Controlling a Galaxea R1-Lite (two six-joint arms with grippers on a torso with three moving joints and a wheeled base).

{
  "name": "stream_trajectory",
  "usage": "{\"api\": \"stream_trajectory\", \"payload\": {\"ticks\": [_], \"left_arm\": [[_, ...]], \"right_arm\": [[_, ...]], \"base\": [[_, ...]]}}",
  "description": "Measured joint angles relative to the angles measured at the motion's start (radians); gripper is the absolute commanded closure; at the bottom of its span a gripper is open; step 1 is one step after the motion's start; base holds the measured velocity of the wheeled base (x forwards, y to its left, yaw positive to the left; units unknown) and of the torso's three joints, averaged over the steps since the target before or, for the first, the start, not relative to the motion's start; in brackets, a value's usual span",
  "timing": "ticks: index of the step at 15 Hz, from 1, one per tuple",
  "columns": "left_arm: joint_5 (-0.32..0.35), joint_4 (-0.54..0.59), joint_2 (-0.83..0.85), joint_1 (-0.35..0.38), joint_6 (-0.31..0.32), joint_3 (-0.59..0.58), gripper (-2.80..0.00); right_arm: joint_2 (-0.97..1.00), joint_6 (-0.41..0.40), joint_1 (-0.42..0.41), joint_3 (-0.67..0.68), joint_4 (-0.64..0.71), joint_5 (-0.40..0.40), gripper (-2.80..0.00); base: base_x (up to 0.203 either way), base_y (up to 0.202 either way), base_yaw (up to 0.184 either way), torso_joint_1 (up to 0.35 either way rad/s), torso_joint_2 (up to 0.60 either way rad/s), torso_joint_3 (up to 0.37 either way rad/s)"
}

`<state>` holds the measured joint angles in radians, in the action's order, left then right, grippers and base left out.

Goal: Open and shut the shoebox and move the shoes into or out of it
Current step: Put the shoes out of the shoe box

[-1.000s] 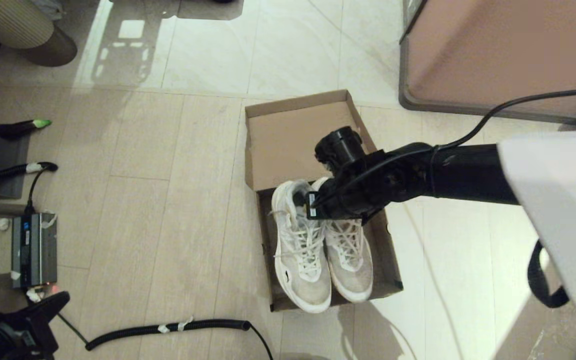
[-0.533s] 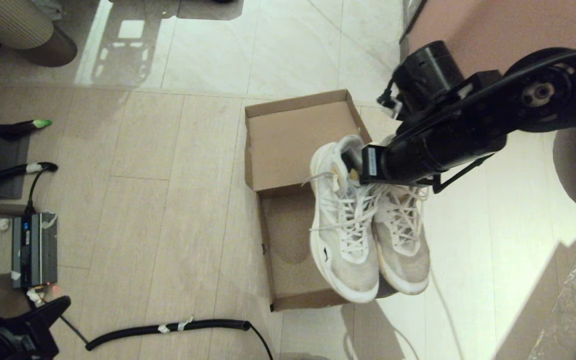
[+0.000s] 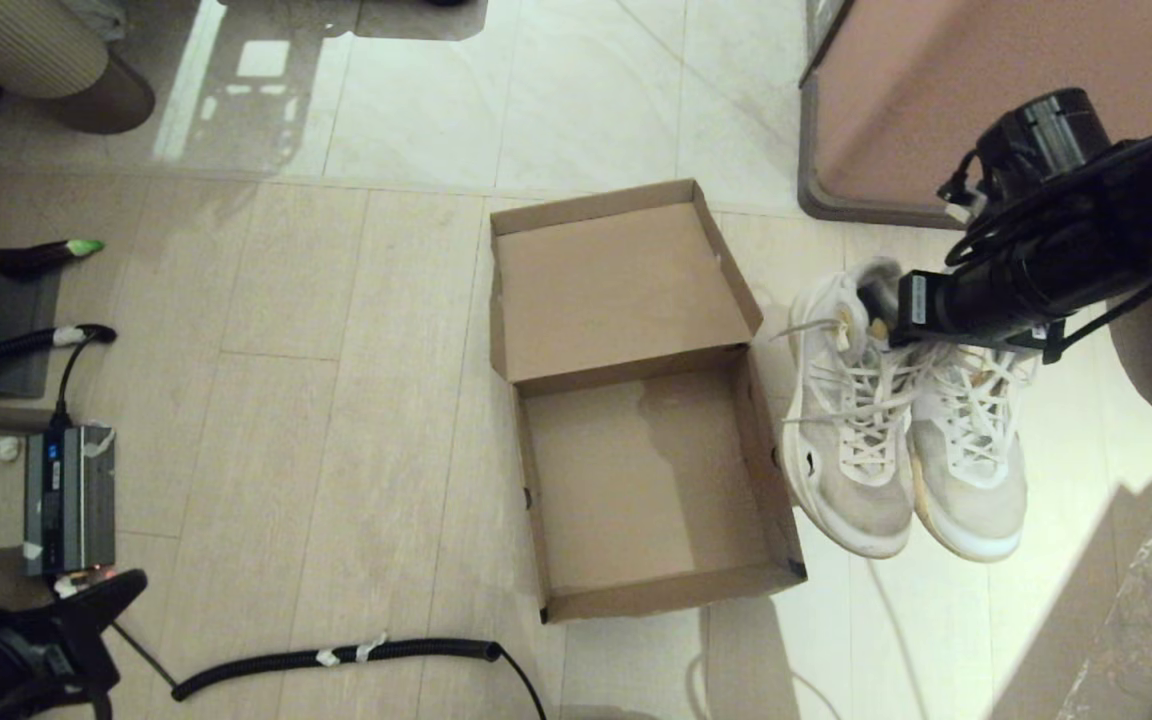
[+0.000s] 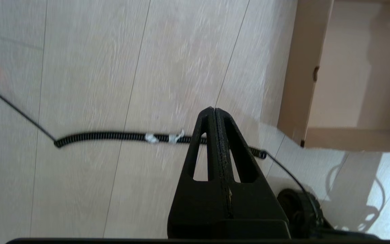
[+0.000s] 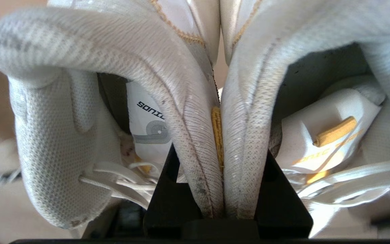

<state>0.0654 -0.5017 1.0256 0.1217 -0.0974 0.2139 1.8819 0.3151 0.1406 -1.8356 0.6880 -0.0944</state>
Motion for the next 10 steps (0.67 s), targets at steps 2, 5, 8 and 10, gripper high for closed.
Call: {"api": "stream_trajectory", "payload": {"ticks": [2, 5, 8, 10], "left_arm": [[0.000, 0.000, 0.022, -0.001, 0.000, 0.030, 0.00], [-0.002, -0.006, 0.080, -0.001, 0.003, 0.080, 0.00], [-0.003, -0.010, 0.153, -0.001, 0.003, 0.127, 0.00], [-0.004, -0.011, 0.196, -0.001, 0.000, 0.161, 0.00]], "right_arm": [[0.049, -0.003, -0.086, 0.007, -0.018, 0.019, 0.00], [0.149, -0.013, -0.179, 0.007, -0.100, 0.040, 0.00], [0.266, -0.074, -0.252, -0.007, -0.183, 0.043, 0.00], [0.335, -0.123, -0.288, -0.018, -0.241, 0.063, 0.00]], "base": [[0.000, 0.000, 0.000, 0.000, 0.00, 0.000], [0.000, 0.000, 0.000, 0.000, 0.00, 0.000], [0.000, 0.000, 0.000, 0.000, 0.00, 0.000], [0.000, 0.000, 0.000, 0.000, 0.00, 0.000]]}}
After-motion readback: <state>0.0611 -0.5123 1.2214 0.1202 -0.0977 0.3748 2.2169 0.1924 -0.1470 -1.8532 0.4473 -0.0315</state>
